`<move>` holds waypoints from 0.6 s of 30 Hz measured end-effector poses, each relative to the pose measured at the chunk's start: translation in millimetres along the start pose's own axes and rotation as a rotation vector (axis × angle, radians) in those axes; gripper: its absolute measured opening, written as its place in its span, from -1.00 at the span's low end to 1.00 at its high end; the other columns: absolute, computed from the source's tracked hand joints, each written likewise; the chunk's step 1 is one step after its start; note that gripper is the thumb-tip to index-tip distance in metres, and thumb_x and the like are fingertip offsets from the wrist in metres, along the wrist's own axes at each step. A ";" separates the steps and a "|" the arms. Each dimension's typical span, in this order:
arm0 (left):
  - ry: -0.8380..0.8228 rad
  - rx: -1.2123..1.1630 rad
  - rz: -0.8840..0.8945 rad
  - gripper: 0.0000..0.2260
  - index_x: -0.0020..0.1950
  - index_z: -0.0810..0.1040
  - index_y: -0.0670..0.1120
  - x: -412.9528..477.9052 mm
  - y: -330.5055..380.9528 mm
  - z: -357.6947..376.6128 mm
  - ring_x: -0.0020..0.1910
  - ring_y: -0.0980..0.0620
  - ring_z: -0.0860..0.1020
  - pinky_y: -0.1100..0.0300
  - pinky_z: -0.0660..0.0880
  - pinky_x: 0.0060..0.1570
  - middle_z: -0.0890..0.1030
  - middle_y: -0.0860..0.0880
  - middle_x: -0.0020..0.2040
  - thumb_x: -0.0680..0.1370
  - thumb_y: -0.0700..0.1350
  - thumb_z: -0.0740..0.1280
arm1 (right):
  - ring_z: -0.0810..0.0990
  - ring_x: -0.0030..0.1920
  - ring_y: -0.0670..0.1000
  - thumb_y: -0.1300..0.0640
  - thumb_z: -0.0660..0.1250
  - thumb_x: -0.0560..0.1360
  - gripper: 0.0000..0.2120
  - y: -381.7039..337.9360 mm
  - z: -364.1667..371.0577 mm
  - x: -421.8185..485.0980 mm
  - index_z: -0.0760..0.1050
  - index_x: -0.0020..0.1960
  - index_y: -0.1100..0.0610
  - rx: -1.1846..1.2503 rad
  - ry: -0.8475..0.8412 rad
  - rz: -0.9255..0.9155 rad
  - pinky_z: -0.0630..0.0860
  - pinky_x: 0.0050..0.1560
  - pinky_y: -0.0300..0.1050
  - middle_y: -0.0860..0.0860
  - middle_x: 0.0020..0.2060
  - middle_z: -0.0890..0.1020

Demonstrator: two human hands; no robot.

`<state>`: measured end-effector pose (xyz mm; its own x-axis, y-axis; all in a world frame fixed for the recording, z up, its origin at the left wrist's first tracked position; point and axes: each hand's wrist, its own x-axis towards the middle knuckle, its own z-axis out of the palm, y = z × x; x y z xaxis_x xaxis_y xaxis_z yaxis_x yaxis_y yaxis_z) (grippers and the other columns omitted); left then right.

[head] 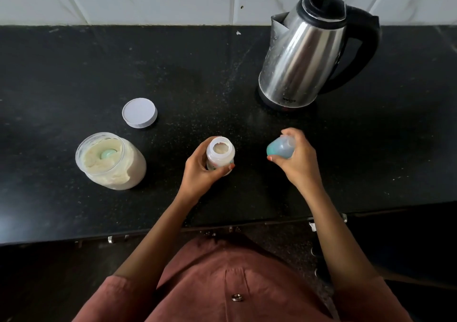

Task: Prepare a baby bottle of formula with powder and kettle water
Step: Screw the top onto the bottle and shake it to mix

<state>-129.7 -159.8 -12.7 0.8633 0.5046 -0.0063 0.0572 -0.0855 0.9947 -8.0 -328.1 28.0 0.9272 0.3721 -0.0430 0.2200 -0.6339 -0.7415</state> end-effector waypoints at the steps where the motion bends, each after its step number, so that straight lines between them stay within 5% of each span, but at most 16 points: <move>1: -0.001 0.004 0.000 -0.47 0.19 0.44 0.10 0.1 -0.4 -0.3 0.14 0.22 0.51 0.37 0.43 0.12 0.56 0.13 0.12 0.33 -0.26 0.52 | 0.45 0.15 -0.02 0.21 0.54 0.26 -0.41 -9.9 -3.2 -0.2 0.38 0.21 0.10 0.060 0.023 -0.006 0.41 0.06 -0.26 0.02 0.16 0.48; 3: 0.001 0.009 0.001 -0.47 0.17 0.44 0.16 -0.1 -0.8 -0.4 0.14 0.25 0.51 0.40 0.42 0.10 0.56 0.16 0.12 0.33 -0.24 0.52 | 0.49 0.06 -0.07 0.18 0.57 0.21 -0.44 -31.8 -8.9 -1.2 0.42 0.14 0.07 0.166 0.049 -0.074 0.43 -0.02 -0.34 -0.04 0.07 0.52; 7: 0.007 0.005 -0.011 -0.45 0.15 0.42 0.24 -0.3 -1.1 -0.6 0.13 0.26 0.51 0.41 0.42 0.09 0.56 0.19 0.10 0.33 -0.24 0.52 | 0.52 0.12 -0.09 0.19 0.57 0.20 -0.44 -70.4 -8.5 -9.3 0.46 0.15 0.03 0.274 -0.047 -0.274 0.50 0.10 -0.21 -0.10 0.07 0.53; 13: -0.004 -0.036 -0.017 -0.47 0.17 0.43 0.21 -1.4 -0.3 -0.8 0.11 0.14 0.56 0.25 0.51 0.07 0.59 0.09 0.10 0.35 -0.23 0.51 | 0.46 0.16 -0.14 0.26 0.54 0.23 -0.39 -87.7 13.6 -15.3 0.46 0.24 0.09 0.136 -0.277 -0.428 0.43 0.22 -0.23 -0.05 0.13 0.51; 18: -0.001 0.005 -0.005 -0.47 0.16 0.41 0.25 -1.6 -0.3 -0.8 0.12 0.17 0.54 0.23 0.49 0.11 0.57 0.15 0.10 0.37 -0.23 0.50 | 0.45 0.23 -0.07 0.26 0.50 0.29 -0.38 -85.9 23.4 -20.2 0.40 0.30 0.04 0.017 -0.304 -0.433 0.38 0.23 -0.25 -0.03 0.23 0.48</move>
<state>-131.5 -159.8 -12.9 0.8634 0.5044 -0.0115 0.0644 -0.0877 0.9941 -52.7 -265.3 76.9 0.6218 0.7792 0.0793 0.5563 -0.3681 -0.7450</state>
